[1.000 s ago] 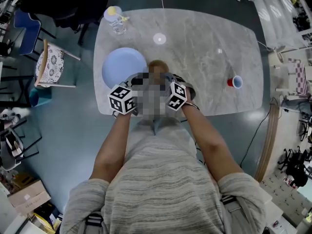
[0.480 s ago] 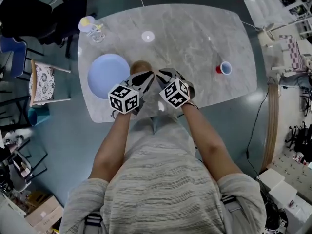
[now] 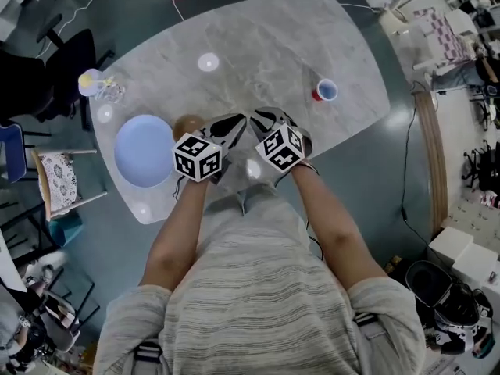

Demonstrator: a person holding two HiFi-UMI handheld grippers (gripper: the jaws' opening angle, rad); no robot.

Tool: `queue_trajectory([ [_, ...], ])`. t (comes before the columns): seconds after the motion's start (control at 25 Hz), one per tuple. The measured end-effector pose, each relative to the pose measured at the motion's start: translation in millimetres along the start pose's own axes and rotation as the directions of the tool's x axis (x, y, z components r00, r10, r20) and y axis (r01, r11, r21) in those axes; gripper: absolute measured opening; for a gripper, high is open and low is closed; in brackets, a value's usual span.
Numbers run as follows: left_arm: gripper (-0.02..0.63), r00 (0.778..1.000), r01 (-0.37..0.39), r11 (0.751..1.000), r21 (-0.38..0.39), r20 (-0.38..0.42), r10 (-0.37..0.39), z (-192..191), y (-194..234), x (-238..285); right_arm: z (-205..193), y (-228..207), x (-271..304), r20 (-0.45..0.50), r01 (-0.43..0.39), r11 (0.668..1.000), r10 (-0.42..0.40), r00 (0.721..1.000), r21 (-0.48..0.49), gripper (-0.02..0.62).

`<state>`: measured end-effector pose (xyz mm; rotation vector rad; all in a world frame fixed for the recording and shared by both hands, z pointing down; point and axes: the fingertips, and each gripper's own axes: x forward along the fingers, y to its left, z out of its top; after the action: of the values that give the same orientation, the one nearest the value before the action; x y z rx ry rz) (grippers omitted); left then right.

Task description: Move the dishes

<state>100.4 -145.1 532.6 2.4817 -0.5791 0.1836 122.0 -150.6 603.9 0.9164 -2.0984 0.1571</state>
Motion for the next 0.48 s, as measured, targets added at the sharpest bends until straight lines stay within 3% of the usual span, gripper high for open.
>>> queue_trajectory([
  [0.48, 0.025, 0.983, 0.163, 0.987, 0.015, -0.090, -0.161, 7.2, -35.0, 91.0, -59.2, -80.4, -41.7, -0.071, 0.148, 0.983, -0.141, 0.987, 0.106, 0.091],
])
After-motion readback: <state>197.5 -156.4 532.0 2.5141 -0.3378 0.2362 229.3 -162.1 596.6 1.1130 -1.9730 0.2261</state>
